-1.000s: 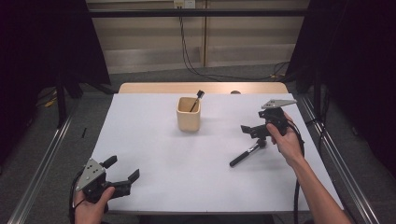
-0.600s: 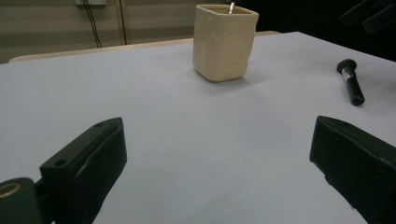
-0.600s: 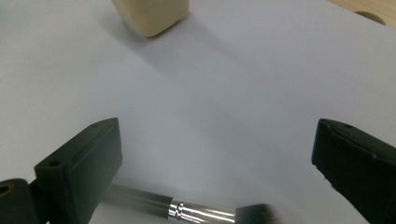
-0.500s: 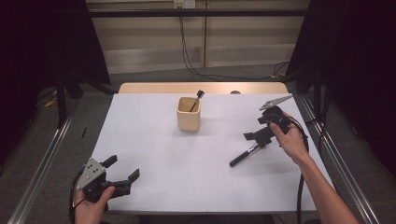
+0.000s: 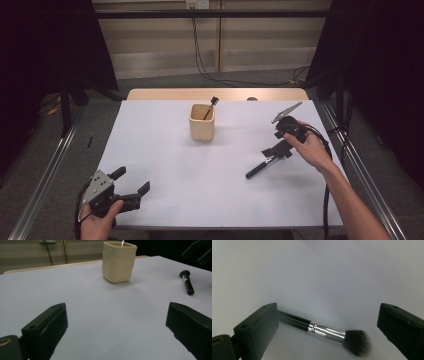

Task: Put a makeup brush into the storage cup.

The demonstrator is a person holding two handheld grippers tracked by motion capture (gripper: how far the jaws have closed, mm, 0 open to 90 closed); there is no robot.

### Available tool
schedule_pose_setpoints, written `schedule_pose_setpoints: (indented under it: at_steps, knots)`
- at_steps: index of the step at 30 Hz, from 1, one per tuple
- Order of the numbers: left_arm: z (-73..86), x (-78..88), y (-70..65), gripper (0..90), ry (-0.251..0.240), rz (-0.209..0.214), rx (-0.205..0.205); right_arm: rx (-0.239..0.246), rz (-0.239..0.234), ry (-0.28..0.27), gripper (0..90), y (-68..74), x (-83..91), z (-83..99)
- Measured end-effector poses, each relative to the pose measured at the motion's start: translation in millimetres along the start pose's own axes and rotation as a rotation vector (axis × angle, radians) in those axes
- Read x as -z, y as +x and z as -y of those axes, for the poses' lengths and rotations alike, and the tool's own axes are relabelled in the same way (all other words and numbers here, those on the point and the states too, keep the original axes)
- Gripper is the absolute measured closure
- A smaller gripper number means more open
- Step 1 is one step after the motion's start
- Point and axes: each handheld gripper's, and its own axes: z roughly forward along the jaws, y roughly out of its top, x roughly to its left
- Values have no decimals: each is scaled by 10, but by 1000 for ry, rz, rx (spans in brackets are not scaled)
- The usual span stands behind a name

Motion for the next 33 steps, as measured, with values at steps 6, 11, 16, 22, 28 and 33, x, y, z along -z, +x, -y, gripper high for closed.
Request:
schedule_pose_setpoints:
  at_steps: [6,11,16,22,28,33]
  knots:
    - [-2,1,-3,39,1,-1,-3,31,-11,101,57,-29,-8,9]
    - [-4,-3,-3,39,1,-2,-5,50,-42,163,52,-44,11,20]
    - [-5,-4,-6,39,2,1,-7,86,-44,186,43,-50,19,8]
    - [-3,-1,-1,39,2,-4,-9,167,-55,203,70,-26,-23,-1]
    - [-4,3,-3,39,2,0,-13,252,-66,251,88,24,-141,-35]
    - [0,2,2,39,3,-2,-12,288,-69,287,116,46,-208,-55]
